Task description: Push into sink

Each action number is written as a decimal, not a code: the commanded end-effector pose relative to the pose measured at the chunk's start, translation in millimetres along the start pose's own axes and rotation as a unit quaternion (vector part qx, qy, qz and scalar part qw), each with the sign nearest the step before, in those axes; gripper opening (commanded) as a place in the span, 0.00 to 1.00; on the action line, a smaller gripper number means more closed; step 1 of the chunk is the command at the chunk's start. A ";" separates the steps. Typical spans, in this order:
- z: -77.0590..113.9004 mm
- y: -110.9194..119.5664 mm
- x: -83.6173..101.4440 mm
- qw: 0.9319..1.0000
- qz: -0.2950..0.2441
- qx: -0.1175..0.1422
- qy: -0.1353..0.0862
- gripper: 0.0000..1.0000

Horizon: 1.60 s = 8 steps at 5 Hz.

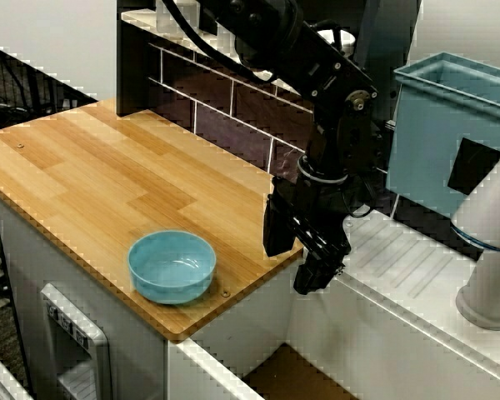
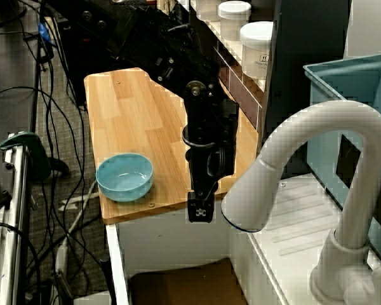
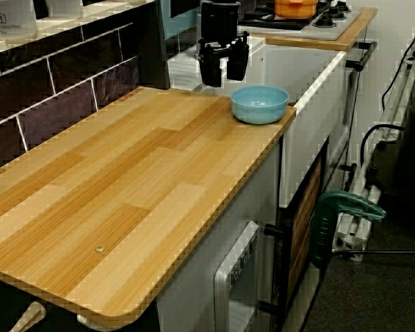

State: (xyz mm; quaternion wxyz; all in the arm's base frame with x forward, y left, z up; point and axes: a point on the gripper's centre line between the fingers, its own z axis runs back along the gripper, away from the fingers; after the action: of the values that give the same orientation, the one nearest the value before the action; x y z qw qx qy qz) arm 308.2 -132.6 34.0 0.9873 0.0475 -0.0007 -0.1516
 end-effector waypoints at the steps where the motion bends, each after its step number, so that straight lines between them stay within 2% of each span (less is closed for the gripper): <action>1: 0.0 0.0 0.0 1.000 0.000 0.000 0.000 1.00; 2: 31.9 29.8 -11.9 0.999 0.023 -0.024 -0.011 1.00; 3: 61.7 66.6 -39.2 0.996 0.060 -0.061 -0.039 1.00; 4: 79.3 99.3 -68.7 0.992 0.067 -0.091 -0.063 1.00; 5: 78.6 115.0 -81.9 0.995 0.018 -0.087 -0.044 1.00; 6: 57.2 111.6 -95.7 0.997 -0.030 -0.066 -0.025 1.00; 7: 40.9 99.9 -109.9 0.995 -0.090 -0.040 -0.017 1.00; 8: 37.2 91.9 -119.2 0.991 -0.128 -0.026 -0.017 1.00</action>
State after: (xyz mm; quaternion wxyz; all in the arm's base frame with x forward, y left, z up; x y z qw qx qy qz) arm 213.3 -16.9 73.6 0.9605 0.0153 0.0111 -0.2775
